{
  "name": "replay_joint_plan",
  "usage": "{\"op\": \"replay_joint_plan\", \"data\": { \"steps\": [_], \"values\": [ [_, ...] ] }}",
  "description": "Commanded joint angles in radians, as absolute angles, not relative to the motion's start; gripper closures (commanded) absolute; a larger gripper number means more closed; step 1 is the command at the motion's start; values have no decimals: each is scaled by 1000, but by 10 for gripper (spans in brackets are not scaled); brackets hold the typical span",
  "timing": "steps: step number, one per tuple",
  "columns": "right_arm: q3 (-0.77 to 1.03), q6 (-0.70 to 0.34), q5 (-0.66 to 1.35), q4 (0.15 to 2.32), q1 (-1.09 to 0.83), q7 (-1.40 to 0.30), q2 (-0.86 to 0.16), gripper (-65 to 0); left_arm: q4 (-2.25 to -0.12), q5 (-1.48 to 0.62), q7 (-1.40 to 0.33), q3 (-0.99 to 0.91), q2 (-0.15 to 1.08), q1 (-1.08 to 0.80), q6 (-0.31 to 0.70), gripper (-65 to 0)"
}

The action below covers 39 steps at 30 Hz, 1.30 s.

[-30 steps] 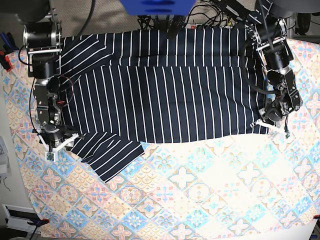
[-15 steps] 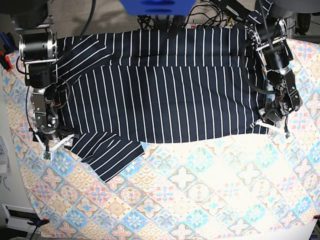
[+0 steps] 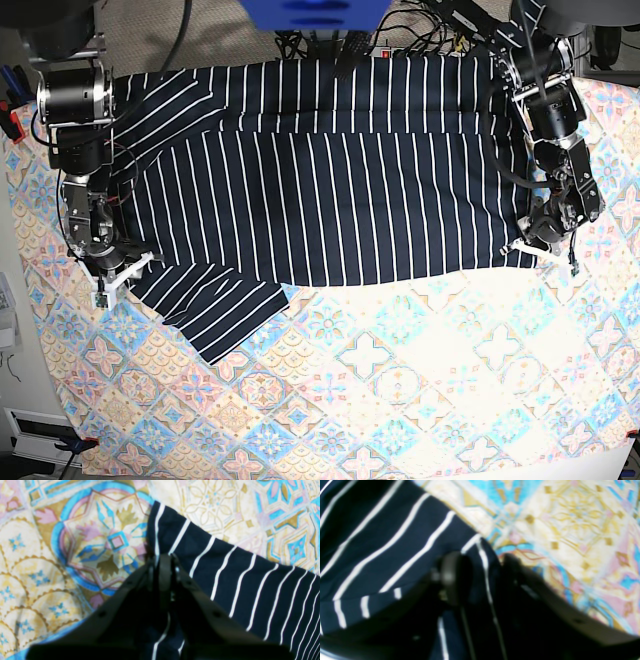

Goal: Fold the T-shirt properly
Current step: 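Lift the hem with both grippers and fold it over toward the collar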

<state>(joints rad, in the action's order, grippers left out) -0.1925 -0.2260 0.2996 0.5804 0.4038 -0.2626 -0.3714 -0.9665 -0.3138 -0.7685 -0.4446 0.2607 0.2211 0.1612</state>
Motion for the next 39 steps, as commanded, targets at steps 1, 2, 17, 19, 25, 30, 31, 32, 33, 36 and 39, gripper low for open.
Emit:
{"op": "replay_joint_plan", "data": {
  "steps": [1, 2, 17, 19, 25, 30, 31, 32, 33, 36, 39],
  "values": [
    [-191, -254, 302, 587, 418, -277, -381, -158, -981, -312, -759, -447, 275, 239, 157, 0],
    [-189, -269, 302, 587, 418, -277, -381, -123, -981, -312, -759, -447, 275, 239, 157, 0],
    [-45, -294, 305, 944, 265, -375, -417, 0, -981, -312, -757, -447, 283, 239, 157, 0],
    [5, -294, 305, 1013, 225, -407, -417, 0, -1010, -312, -757, -447, 283, 237, 157, 0],
    [99, -295, 303, 1173, 105, -452, -418, 0, -1339, -312, -802, -441, 257, 90, 157, 0],
    [189, -295, 303, 1302, -18, -461, -418, 0, -1557, -320, -840, -444, 248, -58, 159, 0],
    [206, -295, 303, 1320, -42, -461, -418, 0, -1596, -332, -840, -443, 248, -90, 159, 0],
    [217, -295, 303, 1337, -59, -461, -418, 0, -1627, -346, -840, -443, 248, -119, 159, 0],
    [223, -295, 303, 1356, -79, -461, -418, 0, -1662, -361, -840, -443, 248, -151, 159, 0],
    [225, -295, 303, 1392, -128, -461, -418, 0, -1756, -401, -842, -443, 248, -254, 159, 0],
    [226, -295, 303, 1399, -160, -461, -418, 0, -1833, -432, -842, -443, 246, -354, 159, 0]
  ]
}}
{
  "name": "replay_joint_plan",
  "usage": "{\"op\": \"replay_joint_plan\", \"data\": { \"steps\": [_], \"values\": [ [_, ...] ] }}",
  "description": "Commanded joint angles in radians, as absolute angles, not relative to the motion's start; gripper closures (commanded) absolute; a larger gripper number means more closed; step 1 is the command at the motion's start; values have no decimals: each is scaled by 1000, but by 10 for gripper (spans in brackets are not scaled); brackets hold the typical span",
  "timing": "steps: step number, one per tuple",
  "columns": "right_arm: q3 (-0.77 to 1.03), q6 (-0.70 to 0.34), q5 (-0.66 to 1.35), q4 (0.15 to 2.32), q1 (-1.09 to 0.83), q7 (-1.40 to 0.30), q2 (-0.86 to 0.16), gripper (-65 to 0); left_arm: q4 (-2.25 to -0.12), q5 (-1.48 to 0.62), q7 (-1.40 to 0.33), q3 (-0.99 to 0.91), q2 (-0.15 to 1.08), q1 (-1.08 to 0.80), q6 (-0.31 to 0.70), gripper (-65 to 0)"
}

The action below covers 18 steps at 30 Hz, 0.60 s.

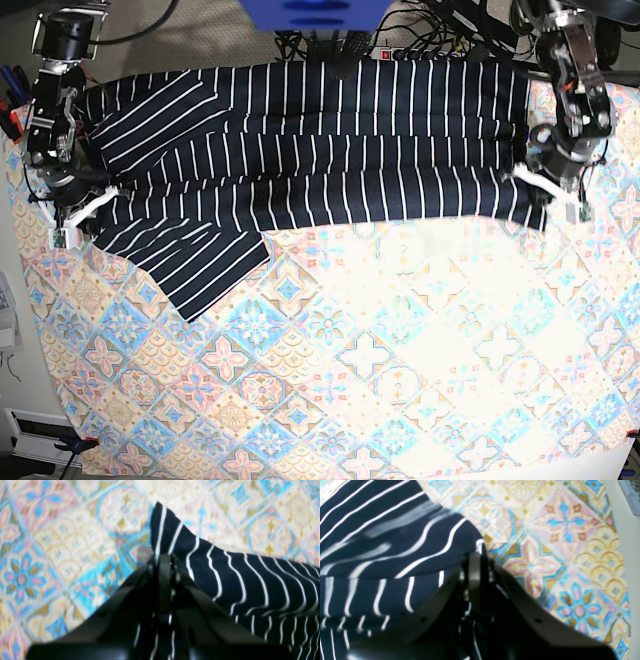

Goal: Fold the T-shirt properly
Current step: 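Lift the hem with both grippers and fold it over toward the collar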

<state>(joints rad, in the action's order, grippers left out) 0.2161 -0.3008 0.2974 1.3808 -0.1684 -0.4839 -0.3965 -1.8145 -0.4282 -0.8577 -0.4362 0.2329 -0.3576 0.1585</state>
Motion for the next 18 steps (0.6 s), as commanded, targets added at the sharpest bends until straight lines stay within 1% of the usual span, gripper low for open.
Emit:
{"op": "replay_joint_plan", "data": {
  "steps": [1, 9, 13, 18],
  "values": [
    [226, -295, 303, 1399, -170, -461, -418, 0, -1850, -441, -842, -443, 246, -383, 159, 0],
    [240, -295, 303, 1405, -213, -461, -418, 0, -1859, -463, -837, -441, 246, -527, 159, 0],
    [275, -295, 303, 1419, -243, -461, -418, 0, -1837, -453, -840, -440, 249, -552, 159, 0],
    [280, -295, 303, 1454, -277, -461, -418, 0, -1730, -453, -837, -440, 251, -538, 159, 0]
  ]
}}
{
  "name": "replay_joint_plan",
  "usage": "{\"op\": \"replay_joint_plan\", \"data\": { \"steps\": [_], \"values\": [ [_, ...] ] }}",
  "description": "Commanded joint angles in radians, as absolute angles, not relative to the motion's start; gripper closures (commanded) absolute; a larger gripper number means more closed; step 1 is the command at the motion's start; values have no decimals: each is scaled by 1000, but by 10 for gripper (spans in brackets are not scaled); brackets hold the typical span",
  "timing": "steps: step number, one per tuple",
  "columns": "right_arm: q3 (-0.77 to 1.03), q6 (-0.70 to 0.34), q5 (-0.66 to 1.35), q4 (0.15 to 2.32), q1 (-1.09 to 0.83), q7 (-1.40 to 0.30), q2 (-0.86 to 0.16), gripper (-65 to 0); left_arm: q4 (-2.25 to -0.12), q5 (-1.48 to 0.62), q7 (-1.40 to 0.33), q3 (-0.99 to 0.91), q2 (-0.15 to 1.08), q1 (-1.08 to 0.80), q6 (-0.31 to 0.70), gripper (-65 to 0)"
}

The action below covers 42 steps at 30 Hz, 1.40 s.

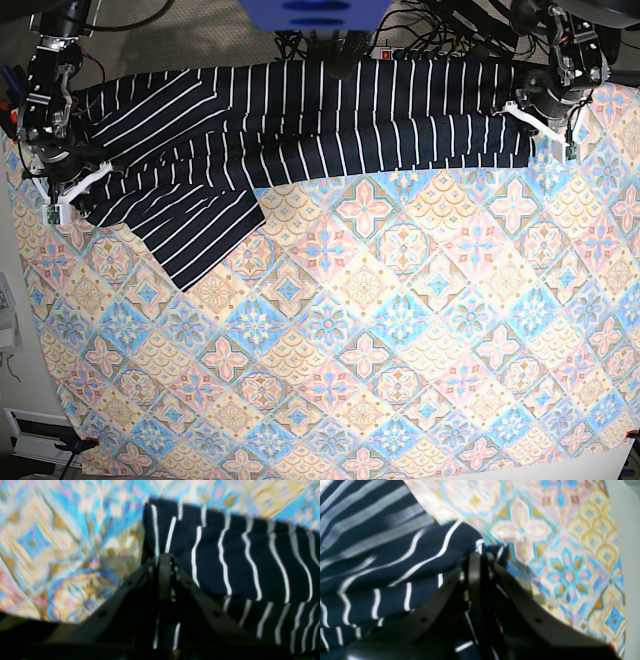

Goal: Fold the T-shirt properly
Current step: 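Lift the hem with both grippers and fold it over toward the collar, then grasp the hanging sleeve with the right gripper and fold it onto the shirt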

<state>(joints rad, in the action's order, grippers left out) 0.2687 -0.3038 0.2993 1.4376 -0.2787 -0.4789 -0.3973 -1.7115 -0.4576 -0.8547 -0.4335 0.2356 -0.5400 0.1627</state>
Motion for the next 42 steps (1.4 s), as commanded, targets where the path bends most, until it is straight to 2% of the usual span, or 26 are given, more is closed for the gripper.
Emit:
{"op": "replay_joint_plan", "data": {
  "steps": [1, 5, 6, 8, 12, 14, 16, 19, 28, 37, 42],
  "values": [
    [278, -295, 303, 1457, -278, -461, -418, 0, -1715, -453, -837, -440, 251, -532, 159, 0],
    [271, -295, 300, 1458, -278, -461, -414, -4, -1649, -453, -842, -414, 252, -498, 159, 0],
    [271, -295, 300, 1458, -278, -461, -414, -11, -1639, -453, -842, -400, 262, -493, 159, -17],
    [277, -294, 300, 1458, -278, -461, -412, -42, -1633, -453, -842, -361, 278, -493, 154, -75],
    [298, -291, 300, 1468, -278, -461, -412, -135, -1635, -455, -842, -338, 277, -490, 153, -246],
    [343, -291, 300, 1497, -278, -461, -410, -188, -1635, -456, -842, -337, 275, -490, 153, -291],
    [387, -291, 300, 1527, -278, -463, -398, -241, -1636, -456, -840, -334, 275, -489, 153, -294],
    [433, -291, 300, 1558, -272, -461, -374, -276, -1636, -456, -840, -334, 275, -487, 153, -294],
    [206, -291, 300, 1541, -134, -463, -372, -275, -1635, -463, -839, -334, 274, -487, 153, -294],
    [-12, -291, 298, 1227, 50, -461, -390, -275, -1635, -464, -839, -334, 274, -487, 153, -294],
    [-108, -291, 298, 1147, 105, -453, -395, -276, -1635, -464, -839, -334, 274, -486, 153, -294]
  ]
}}
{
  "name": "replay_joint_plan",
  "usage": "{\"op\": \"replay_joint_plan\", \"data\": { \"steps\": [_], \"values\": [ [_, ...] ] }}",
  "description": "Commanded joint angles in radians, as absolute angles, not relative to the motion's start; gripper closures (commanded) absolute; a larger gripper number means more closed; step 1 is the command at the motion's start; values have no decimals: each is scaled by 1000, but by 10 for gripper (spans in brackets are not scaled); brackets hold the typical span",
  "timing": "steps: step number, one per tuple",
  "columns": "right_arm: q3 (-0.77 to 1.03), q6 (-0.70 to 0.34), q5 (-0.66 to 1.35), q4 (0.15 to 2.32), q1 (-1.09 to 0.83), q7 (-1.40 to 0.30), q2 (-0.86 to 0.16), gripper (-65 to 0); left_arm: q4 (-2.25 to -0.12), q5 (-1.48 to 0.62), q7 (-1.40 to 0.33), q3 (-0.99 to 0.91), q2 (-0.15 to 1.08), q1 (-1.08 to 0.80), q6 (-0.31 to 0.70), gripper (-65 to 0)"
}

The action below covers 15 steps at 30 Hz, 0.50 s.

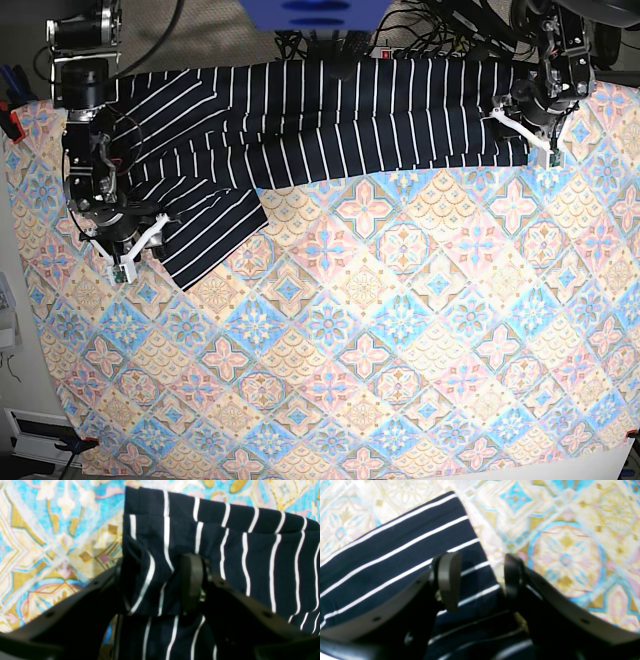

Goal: Fold the T-shirt properly
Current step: 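Grasp the hanging sleeve with the right gripper and fold it onto the shirt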

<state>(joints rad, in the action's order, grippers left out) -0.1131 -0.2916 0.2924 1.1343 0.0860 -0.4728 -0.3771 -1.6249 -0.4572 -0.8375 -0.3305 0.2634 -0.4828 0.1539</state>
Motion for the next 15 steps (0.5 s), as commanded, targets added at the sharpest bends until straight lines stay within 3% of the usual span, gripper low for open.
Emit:
{"op": "replay_joint_plan", "data": {
  "steps": [1, 12, 15],
  "values": [
    [-117, -291, 298, 1130, 114, -453, -395, -276, -1635, -464, -839, -334, 274, -486, 153, -294],
    [-263, -295, 298, 947, 194, -429, -395, -272, -1635, -464, -837, -334, 274, -484, 154, -294],
    [-269, -295, 298, 949, 186, -432, -395, -183, -1635, -464, -837, -334, 274, -484, 154, -293]
  ]
}}
